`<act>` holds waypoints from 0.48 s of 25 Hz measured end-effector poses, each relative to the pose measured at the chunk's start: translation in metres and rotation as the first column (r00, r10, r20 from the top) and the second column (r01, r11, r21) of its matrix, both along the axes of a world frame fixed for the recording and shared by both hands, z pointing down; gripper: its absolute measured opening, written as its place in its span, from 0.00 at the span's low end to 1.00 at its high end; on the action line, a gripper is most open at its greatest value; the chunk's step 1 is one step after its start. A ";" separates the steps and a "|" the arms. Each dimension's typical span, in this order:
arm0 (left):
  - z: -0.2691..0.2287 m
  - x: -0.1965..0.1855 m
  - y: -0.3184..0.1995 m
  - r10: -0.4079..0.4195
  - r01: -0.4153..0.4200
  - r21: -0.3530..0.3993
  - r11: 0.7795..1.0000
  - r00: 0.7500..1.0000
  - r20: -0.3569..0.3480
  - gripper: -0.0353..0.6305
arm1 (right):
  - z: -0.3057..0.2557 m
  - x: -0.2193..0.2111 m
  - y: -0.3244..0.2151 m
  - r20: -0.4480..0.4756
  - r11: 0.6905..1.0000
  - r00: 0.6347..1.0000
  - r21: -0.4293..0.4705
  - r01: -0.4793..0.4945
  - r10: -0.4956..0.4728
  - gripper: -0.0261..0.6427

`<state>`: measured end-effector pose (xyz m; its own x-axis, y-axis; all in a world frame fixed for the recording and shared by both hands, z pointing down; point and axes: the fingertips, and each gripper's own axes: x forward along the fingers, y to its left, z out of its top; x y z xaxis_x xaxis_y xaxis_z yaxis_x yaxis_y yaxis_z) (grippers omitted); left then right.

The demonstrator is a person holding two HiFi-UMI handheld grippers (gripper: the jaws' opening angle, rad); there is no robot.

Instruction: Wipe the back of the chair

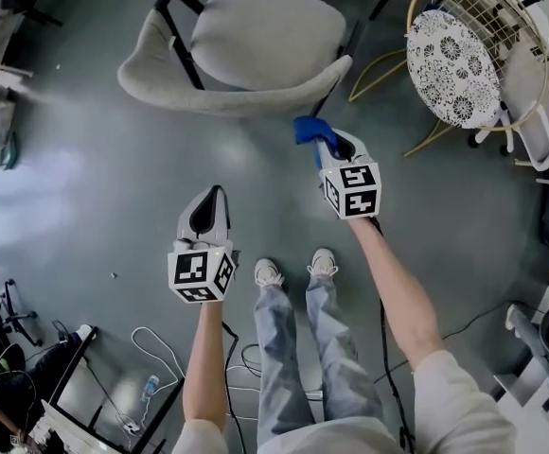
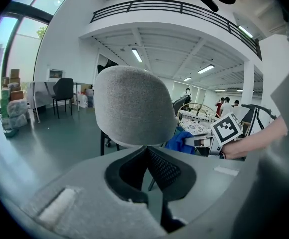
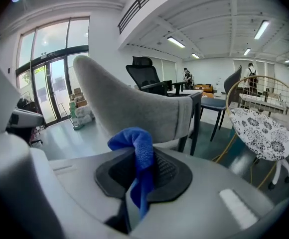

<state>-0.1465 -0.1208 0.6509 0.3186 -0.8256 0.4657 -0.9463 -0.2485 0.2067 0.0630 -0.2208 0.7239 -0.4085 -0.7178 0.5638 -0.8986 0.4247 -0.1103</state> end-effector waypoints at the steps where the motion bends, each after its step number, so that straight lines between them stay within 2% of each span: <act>1: 0.000 -0.004 0.002 -0.003 0.003 0.000 1.000 1.000 0.001 0.06 | 0.000 -0.010 0.002 0.011 1.000 1.000 -0.004 0.005 -0.005 0.11; 12: -0.001 -0.050 0.019 -0.048 0.048 0.001 0.999 0.999 0.006 0.06 | 0.004 -0.106 0.005 0.035 0.993 0.993 -0.012 0.115 -0.115 0.11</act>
<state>-0.1963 -0.1018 0.6497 0.2757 -0.8402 0.4669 -0.9584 -0.2027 0.2012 -0.0430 -0.2156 0.7277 -0.5070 -0.6569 0.5581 -0.8395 0.5231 -0.1469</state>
